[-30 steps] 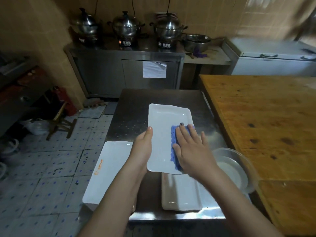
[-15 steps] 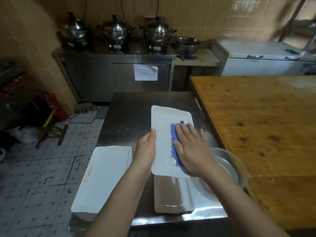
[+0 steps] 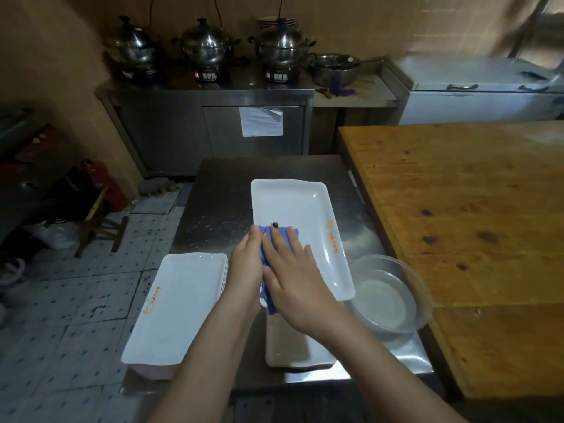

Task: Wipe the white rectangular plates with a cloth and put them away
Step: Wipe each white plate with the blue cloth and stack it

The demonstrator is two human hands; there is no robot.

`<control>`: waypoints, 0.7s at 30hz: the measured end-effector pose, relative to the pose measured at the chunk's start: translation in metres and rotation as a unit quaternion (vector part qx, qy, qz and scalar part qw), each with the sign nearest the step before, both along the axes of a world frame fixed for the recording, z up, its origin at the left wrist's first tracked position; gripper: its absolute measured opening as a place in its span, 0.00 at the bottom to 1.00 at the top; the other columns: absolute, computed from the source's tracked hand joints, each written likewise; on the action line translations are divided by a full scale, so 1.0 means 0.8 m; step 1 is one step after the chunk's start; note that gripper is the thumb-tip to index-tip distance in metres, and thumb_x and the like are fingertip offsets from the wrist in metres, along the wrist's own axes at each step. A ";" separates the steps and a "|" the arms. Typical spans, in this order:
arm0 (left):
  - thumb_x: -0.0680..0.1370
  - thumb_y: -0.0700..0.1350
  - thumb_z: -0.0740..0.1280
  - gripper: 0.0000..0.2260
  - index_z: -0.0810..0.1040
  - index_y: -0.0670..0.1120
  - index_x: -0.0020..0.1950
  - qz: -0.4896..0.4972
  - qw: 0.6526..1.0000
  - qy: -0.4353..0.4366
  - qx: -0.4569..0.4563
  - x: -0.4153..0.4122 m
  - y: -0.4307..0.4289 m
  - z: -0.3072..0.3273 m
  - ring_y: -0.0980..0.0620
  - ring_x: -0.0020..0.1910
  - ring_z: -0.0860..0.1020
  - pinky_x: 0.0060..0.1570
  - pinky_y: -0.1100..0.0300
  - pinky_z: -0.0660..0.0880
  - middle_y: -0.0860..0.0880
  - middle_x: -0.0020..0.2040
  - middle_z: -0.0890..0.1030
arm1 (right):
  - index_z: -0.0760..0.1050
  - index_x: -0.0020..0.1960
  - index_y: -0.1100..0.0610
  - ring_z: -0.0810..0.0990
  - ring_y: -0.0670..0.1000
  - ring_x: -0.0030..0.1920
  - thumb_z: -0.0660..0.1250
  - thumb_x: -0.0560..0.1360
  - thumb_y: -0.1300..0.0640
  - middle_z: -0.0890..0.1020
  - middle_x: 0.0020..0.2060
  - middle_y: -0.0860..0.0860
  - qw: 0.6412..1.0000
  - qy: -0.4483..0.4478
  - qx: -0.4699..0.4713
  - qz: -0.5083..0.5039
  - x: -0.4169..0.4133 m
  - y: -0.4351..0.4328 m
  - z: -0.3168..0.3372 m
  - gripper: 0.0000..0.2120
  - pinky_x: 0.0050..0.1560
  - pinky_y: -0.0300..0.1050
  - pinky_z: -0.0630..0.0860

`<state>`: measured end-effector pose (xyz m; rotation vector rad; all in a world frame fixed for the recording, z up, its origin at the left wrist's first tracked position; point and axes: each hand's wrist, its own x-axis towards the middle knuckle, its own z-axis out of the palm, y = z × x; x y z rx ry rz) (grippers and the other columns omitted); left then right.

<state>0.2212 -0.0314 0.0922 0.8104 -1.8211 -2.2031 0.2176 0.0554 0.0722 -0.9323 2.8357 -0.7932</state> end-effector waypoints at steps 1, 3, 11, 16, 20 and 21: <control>0.80 0.56 0.55 0.15 0.79 0.50 0.52 0.003 1.000 -0.003 -0.002 0.000 0.001 0.002 0.50 0.48 0.81 0.44 0.59 0.76 0.48 0.48 0.83 | 0.39 0.77 0.48 0.24 0.42 0.67 0.45 0.83 0.49 0.39 0.77 0.45 0.999 0.023 0.034 0.004 0.002 0.009 0.000 0.26 0.65 0.43 0.27; 0.81 0.56 0.54 0.15 0.78 0.52 0.48 0.018 1.000 -0.007 -0.013 0.001 0.002 0.003 0.49 0.45 0.81 0.42 0.57 0.78 0.49 0.46 0.82 | 0.37 0.77 0.48 0.30 0.47 0.73 0.44 0.82 0.48 0.38 0.77 0.46 0.993 0.055 0.103 0.003 0.000 0.031 -0.002 0.26 0.71 0.50 0.32; 0.81 0.56 0.52 0.13 0.75 0.54 0.48 0.003 0.999 -0.027 -0.040 0.009 0.010 -0.003 0.47 0.46 0.81 0.48 0.54 0.78 0.48 0.47 0.81 | 0.38 0.77 0.49 0.30 0.52 0.74 0.39 0.82 0.46 0.39 0.77 0.48 0.970 0.080 0.199 -0.116 -0.018 0.080 -0.028 0.26 0.71 0.54 0.32; 0.81 0.56 0.53 0.14 0.76 0.54 0.45 -0.025 0.998 -0.045 -0.040 0.018 0.020 -0.008 0.52 0.40 0.82 0.36 0.60 0.78 0.52 0.42 0.82 | 0.44 0.78 0.53 0.38 0.55 0.76 0.40 0.82 0.48 0.46 0.78 0.51 0.964 0.106 0.178 -0.166 -0.054 0.064 0.000 0.26 0.73 0.55 0.37; 0.82 0.55 0.54 0.15 0.77 0.51 0.44 0.000 0.999 -0.032 -0.035 0.012 0.000 -0.007 0.52 0.38 0.81 0.32 0.62 0.75 0.52 0.40 0.82 | 0.42 0.78 0.55 0.39 0.56 0.76 0.41 0.81 0.47 0.45 0.78 0.53 0.973 0.105 0.184 -0.095 -0.009 0.055 -0.005 0.28 0.73 0.56 0.38; 0.82 0.54 0.54 0.15 0.76 0.51 0.44 0.002 0.999 -0.033 -0.035 0.010 -0.002 -0.008 0.50 0.39 0.81 0.33 0.61 0.76 0.51 0.41 0.82 | 0.41 0.78 0.54 0.39 0.56 0.77 0.41 0.81 0.47 0.44 0.78 0.53 0.975 0.096 0.184 -0.076 0.000 0.051 -0.008 0.28 0.73 0.56 0.38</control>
